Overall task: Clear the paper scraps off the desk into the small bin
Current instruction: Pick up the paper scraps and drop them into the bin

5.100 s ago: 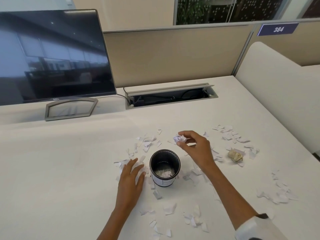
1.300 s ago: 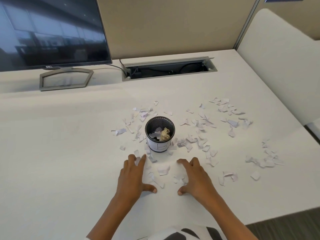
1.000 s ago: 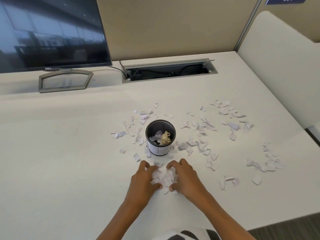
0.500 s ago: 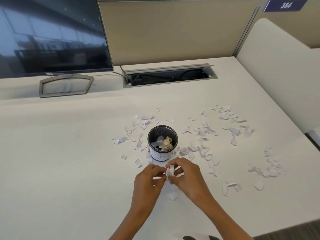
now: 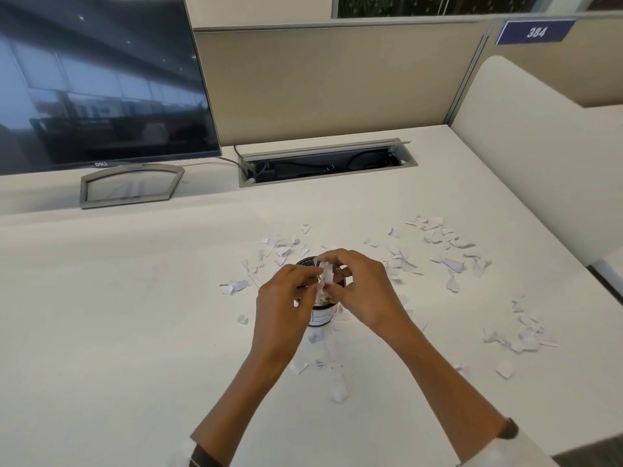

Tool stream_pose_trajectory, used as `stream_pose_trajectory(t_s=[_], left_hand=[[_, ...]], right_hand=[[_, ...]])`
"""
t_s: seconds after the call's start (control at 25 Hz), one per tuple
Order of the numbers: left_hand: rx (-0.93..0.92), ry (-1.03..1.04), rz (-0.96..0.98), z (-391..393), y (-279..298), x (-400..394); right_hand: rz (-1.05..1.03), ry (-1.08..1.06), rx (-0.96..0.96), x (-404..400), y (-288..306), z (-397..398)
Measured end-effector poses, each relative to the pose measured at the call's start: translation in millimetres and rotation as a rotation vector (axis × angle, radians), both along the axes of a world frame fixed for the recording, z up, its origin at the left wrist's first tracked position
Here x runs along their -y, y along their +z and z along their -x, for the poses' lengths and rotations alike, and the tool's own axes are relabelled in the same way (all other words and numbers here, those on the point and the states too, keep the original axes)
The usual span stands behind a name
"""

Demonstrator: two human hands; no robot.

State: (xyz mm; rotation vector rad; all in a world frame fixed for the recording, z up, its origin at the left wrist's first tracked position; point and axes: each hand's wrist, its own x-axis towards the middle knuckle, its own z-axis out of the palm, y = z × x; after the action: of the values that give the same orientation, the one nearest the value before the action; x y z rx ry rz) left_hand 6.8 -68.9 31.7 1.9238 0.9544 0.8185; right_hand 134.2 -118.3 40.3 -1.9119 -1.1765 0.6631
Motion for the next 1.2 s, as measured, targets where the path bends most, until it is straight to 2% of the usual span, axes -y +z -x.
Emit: stream_pose_trajectory(t_s=[0.2,0.32,0.4,0.48,0.52,0.6,0.84,1.0,1.2], left_hand=[[-0.067,0.068,-0.178,17.1,-15.2,-10.6],[-0.261,0.094,-0.107,38.4,-36.9,-22.0],[-0.577,0.04,0.033,50.8,-53.1,-28.4],[-0.839,-0.026,0.176,58.4,-65.2,-29.0],[-0.911,-0.05,0.173,59.5,-69.1,-26.6],[-0.98,-0.093,0.107,58.0,-74.2,-19.7],[-0.867,-0.208,0.082,40.6,-80.8,8.0],[-0.679,-0.171,0.083,31.3,-85.3,26.8],[-0.566,-0.153,0.093,20.5,-88.3,38.6]], right_hand=[[-0.013,-0.018,-0.038,-1.9,-5.0,-18.8],[0.004,-0.105,-0.02,15.0,-14.2,-50.5],[0.168,-0.125,0.063,29.9,-27.7,-74.0],[0.464,-0.056,0.182,43.7,-44.8,-88.9],[0.592,-0.016,0.238,49.2,-53.6,-92.0],[0.707,0.027,0.317,54.7,-67.1,-91.0],[0.59,0.169,0.348,46.8,-85.2,-63.1],[0.497,0.236,0.262,41.2,-90.6,-37.1],[0.452,0.245,0.246,39.4,-92.4,-7.5]])
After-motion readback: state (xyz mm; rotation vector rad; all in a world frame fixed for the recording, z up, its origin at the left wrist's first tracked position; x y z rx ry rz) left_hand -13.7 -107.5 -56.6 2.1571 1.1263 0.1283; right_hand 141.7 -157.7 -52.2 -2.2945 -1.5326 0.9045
